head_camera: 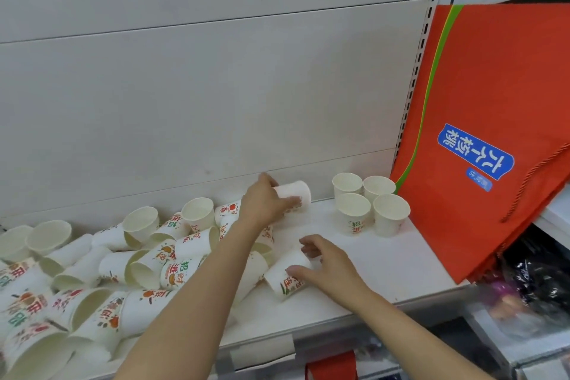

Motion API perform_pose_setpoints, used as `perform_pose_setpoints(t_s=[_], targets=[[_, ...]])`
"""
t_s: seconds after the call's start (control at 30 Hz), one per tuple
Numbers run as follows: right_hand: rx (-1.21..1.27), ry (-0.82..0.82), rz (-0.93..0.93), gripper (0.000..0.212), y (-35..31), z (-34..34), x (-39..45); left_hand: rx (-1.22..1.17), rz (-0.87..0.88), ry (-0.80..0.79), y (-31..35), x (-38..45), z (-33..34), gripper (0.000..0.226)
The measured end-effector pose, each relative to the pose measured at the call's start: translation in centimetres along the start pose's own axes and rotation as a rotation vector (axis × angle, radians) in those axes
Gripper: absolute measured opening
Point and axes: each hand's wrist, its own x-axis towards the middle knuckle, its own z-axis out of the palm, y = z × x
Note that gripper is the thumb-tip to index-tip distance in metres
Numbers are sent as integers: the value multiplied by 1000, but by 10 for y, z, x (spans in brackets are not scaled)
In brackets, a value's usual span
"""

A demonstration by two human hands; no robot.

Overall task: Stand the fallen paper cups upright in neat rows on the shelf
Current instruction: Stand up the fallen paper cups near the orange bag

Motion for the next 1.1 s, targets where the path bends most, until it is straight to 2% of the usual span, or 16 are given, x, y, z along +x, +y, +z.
perform_pose_setpoints(t_s=[0.07, 0.13, 0.2, 0.27, 0.33, 0.4, 0.53, 0.6, 0.67, 0.8, 0.97, 1.07, 1.1], targets=[[42, 73, 21, 31, -5, 4, 0, -295, -116, -24, 0, -1, 4, 62], [118, 124, 35, 13, -9, 4, -1, -543, -217, -126, 1, 3, 9, 67], [170, 160, 52, 12, -11, -1, -3, -814, -283, -278, 4, 12, 16, 67], [171, 197, 67, 13, -13, -8, -7, -1025, -301, -376, 10, 20, 24, 55], [133, 232, 86, 10, -14, -18, -10, -1092, -319, -401, 16, 27, 33, 46], [17, 265, 78, 7, -10, -28, -13, -1101, -319, -406, 21, 30, 42, 48], [-409, 355, -86, 7, 10, -51, -18, -1137, -338, -376, 24, 33, 56, 36], [-579, 437, -181, 10, 22, -62, -22, -1070, -269, -359, 22, 33, 64, 50], [-682, 528, -247, 13, 33, -72, -24, -842, -170, -308, 18, 31, 73, 66], [-808, 580, -306, 21, 49, -80, -23, -422, -19, -189, 12, 25, 88, 65], [-841, 578, -326, 22, 59, -78, -18, -137, 43, -188, 16, 19, 94, 72], [-804, 652, -347, 22, 55, -76, -19, -55, 120, -210, 12, 15, 89, 93], [-791, 697, -375, 23, 51, -74, -19, -28, 163, -169, 10, 14, 81, 92]])
